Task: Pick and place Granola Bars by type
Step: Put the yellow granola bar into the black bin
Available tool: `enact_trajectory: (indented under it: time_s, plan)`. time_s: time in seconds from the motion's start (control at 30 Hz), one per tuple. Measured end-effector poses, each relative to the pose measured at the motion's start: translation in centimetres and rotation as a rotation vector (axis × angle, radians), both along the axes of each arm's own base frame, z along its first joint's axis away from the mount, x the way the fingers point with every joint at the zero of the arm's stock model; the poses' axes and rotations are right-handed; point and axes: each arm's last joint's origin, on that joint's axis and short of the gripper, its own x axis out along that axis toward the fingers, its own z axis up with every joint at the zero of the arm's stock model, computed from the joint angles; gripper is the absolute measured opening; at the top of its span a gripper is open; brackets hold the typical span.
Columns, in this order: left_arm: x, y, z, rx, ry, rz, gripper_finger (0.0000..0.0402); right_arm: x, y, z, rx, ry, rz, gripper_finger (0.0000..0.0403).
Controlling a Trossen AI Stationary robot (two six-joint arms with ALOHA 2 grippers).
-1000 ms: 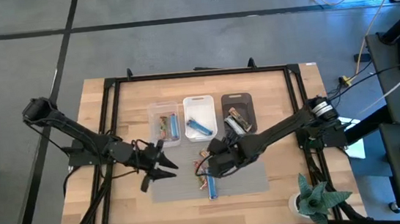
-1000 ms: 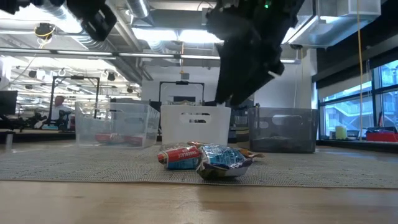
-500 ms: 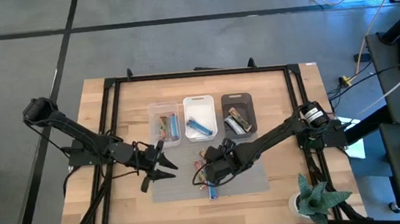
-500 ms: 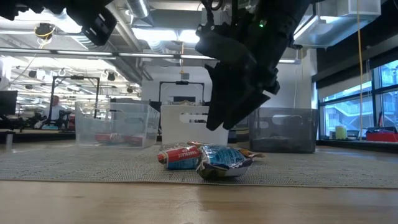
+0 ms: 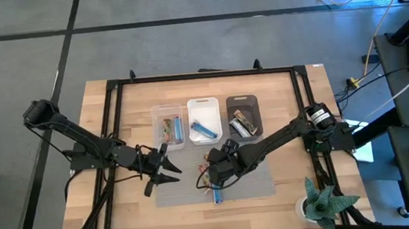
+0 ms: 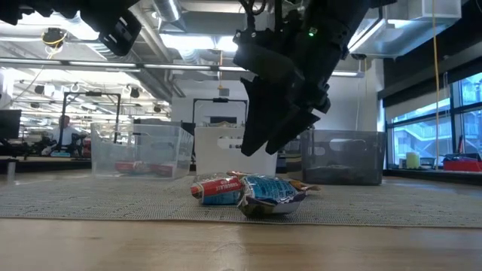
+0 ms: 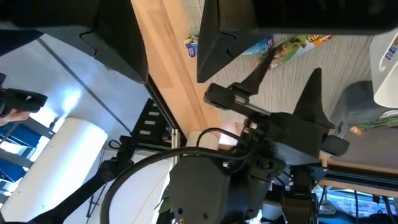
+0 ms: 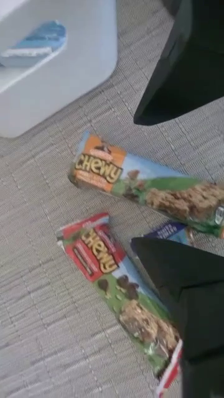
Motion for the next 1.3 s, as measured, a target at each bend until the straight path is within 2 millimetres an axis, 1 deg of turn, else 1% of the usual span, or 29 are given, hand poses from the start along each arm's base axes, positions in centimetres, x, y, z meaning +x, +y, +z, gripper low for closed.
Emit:
enact_trajectory:
  time_s: [0.2,0.3,0.4,0.63,0.7,0.87,0.97,1.1,1.3]
  plan:
    - [0.0,0.0,-0.2,0.01,0.02,0.0,0.0132,-0.6,-0.4,-1.2,0.027,0.004,-0.073,0.0312]
    - [0.0,0.0,-0.2,0.011,0.021,0.0,0.0132,-0.8,-0.6,-1.6,0.025,0.009,-0.073,0.0312]
    - [0.0,0.0,-0.2,0.011,0.022,0.0,0.0132,-0.6,-0.4,-1.7,0.048,-0.022,-0.062,0.0312]
    - [0.0,0.0,-0.3,0.012,0.024,0.0,0.0132,-1.0,-0.7,-2.7,0.066,-0.035,-0.067,0.0311]
    - [0.0,0.0,-0.3,0.012,0.025,0.0,0.0132,-1.0,-0.9,-2.8,0.065,-0.026,-0.072,0.0305]
    - [0.0,0.0,-0.3,0.012,0.024,0.001,0.0132,-0.8,-1.7,-3.1,0.086,-0.006,-0.076,0.0272]
    - [0.0,0.0,-0.3,0.012,0.025,0.001,0.0132,-0.6,-2.0,-3.1,0.105,0.005,-0.048,0.0258]
    - [0.0,0.0,-0.3,0.012,0.025,0.002,0.0132,-0.6,-2.1,-3.1,0.108,0.018,-0.02,0.0251]
    - [0.0,0.0,-0.3,0.012,0.024,0.003,0.0132,-0.6,-2.2,-3.1,0.127,0.029,-0.004,0.025]
